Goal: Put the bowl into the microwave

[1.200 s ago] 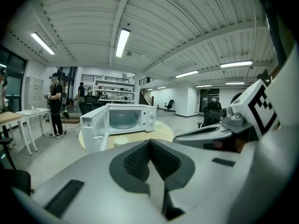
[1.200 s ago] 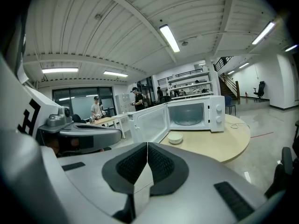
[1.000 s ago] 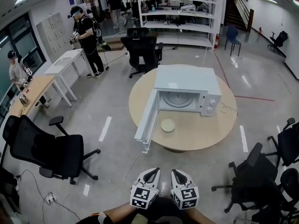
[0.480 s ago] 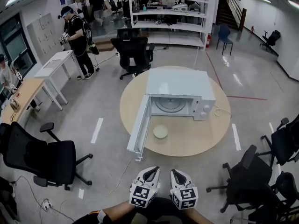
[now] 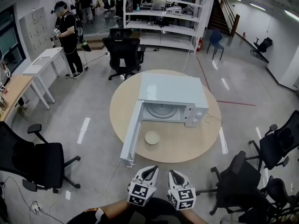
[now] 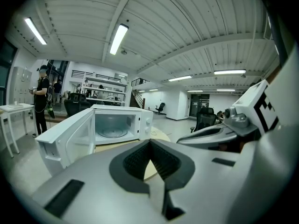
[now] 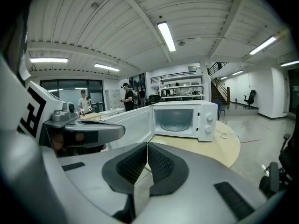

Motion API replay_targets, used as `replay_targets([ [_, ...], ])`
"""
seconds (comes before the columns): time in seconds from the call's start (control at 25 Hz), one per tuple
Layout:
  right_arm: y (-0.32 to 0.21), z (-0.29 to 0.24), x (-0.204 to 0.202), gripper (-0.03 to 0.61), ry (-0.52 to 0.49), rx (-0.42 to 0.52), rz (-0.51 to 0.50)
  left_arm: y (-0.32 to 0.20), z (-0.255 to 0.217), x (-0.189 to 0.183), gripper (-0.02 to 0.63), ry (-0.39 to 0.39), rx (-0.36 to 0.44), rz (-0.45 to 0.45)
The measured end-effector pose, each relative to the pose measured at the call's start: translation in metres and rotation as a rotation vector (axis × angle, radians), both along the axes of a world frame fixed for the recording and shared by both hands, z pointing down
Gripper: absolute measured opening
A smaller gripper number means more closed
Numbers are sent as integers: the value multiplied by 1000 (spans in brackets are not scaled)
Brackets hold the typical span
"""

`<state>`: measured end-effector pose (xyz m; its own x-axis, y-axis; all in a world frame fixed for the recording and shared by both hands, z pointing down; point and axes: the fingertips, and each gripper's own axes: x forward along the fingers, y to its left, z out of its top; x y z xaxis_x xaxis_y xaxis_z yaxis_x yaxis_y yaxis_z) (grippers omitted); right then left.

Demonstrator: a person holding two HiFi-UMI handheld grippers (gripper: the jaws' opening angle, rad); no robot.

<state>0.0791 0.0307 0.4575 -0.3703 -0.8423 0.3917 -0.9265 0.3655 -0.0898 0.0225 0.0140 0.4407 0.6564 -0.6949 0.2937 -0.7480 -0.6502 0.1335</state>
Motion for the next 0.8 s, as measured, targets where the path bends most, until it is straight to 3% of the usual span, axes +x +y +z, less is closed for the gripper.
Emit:
replay_targets([
  [0.8,-32,12,-36,16,88,-73,35,-34,19,-35,46,78,-59,41],
])
